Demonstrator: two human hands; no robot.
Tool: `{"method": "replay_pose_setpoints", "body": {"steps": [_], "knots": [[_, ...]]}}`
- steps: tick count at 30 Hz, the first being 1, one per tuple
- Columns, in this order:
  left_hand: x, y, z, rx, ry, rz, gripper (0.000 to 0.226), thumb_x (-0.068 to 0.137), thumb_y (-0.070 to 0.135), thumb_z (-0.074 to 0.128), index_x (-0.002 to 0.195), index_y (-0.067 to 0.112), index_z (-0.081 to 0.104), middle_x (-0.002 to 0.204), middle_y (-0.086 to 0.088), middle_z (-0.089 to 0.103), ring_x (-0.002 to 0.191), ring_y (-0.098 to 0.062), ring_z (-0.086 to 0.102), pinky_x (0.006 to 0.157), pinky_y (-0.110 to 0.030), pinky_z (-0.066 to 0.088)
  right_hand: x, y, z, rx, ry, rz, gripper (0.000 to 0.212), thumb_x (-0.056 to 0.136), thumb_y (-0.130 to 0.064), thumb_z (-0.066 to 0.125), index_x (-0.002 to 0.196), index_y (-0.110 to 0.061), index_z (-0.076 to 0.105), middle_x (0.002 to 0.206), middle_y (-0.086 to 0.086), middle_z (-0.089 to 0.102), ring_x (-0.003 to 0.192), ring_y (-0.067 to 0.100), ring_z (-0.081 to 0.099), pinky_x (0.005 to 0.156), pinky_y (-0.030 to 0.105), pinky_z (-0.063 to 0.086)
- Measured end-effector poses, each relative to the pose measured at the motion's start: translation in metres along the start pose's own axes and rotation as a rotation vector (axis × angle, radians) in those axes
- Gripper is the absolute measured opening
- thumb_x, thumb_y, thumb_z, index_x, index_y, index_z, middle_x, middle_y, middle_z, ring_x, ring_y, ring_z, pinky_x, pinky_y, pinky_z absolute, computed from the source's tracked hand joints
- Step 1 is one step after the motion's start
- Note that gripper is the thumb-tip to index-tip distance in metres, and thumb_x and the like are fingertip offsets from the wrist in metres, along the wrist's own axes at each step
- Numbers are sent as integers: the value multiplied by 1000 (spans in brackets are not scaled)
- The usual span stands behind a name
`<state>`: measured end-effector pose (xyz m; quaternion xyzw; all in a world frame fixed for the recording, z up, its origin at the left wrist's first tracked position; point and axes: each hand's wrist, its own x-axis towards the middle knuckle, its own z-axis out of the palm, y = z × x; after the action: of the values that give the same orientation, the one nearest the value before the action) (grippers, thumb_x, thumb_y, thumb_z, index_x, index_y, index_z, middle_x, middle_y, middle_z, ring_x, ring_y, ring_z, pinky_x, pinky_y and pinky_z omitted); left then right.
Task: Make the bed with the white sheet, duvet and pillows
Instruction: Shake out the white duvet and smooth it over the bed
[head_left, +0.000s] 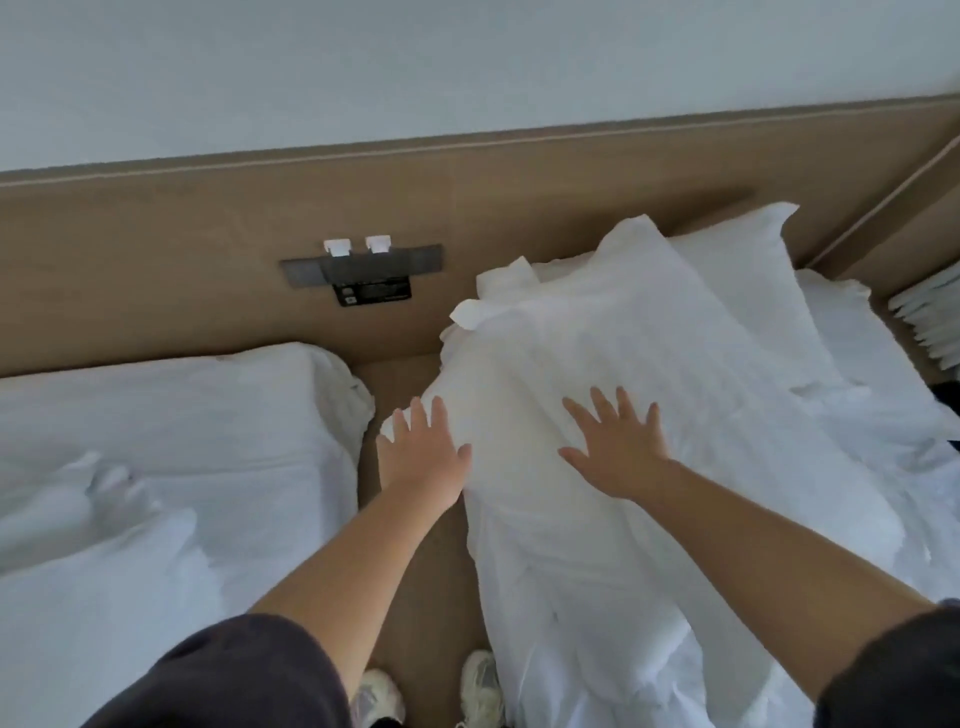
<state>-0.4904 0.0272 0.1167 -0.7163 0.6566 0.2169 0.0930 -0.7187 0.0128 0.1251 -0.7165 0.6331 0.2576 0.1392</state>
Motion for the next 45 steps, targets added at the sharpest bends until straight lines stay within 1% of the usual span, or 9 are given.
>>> {"method": "replay_pose_setpoints", "body": {"steps": [6,10,14,22,31,35,38,42,45], "knots": [[-31,-174,22,-43,-15,-312,65,101,48,30,153,17,7,161,-7,11,147,-29,14,114,-48,25,38,-189,-19,-70,52,-366,91,74,-79,-19,154,-38,-3,164,1,-7,150,33,-7,116,60,-2],[-63,-280,51,-54,-37,-474,65,100,46,31,153,16,10,159,-6,15,145,-27,17,112,-46,26,48,-311,-18,-85,-64,-525,64,100,-58,24,155,-36,1,164,2,0,150,31,-4,117,59,1],[-86,-364,75,-85,-76,-610,62,100,47,31,151,16,14,158,-5,18,144,-25,20,111,-43,30,58,-409,-8,-136,-151,-671,64,102,-54,27,155,-34,-1,164,2,2,150,32,-1,118,59,4],[-86,-479,126,-385,-18,-888,70,94,53,45,148,16,20,154,-5,25,140,-26,27,104,-43,37,105,-572,30,-62,-325,-695,72,98,-57,38,155,-32,2,162,2,13,148,32,12,115,58,20],[-13,-574,201,-746,30,-1284,126,68,67,72,150,28,-15,160,-7,-8,148,-31,-1,108,-66,20,224,-727,107,308,-599,-481,92,88,-54,60,155,-24,5,149,16,40,125,33,53,102,37,45],[17,-594,256,-924,154,-1439,77,72,47,73,134,20,36,131,-10,52,123,-32,48,99,-53,40,271,-772,149,497,-595,-379,114,79,-54,73,154,-31,-11,154,13,30,132,32,46,104,45,46],[38,-594,279,-994,261,-1483,43,78,21,67,119,13,53,116,-15,62,114,-35,55,91,-42,44,298,-810,161,739,-636,-370,126,71,-52,81,152,-37,-14,157,1,25,137,28,40,107,49,41],[60,-588,280,-1116,449,-1453,25,79,11,60,104,10,60,103,-16,66,105,-35,58,75,-30,35,309,-845,170,740,-659,-501,66,80,-27,76,138,-13,48,128,5,61,113,22,59,92,31,49],[61,-579,257,-1168,620,-1478,23,77,21,52,95,11,61,93,-11,66,95,-32,59,74,-32,34,315,-852,144,733,-501,-526,29,87,-24,63,111,-7,64,111,11,68,102,26,64,84,30,50]]}}
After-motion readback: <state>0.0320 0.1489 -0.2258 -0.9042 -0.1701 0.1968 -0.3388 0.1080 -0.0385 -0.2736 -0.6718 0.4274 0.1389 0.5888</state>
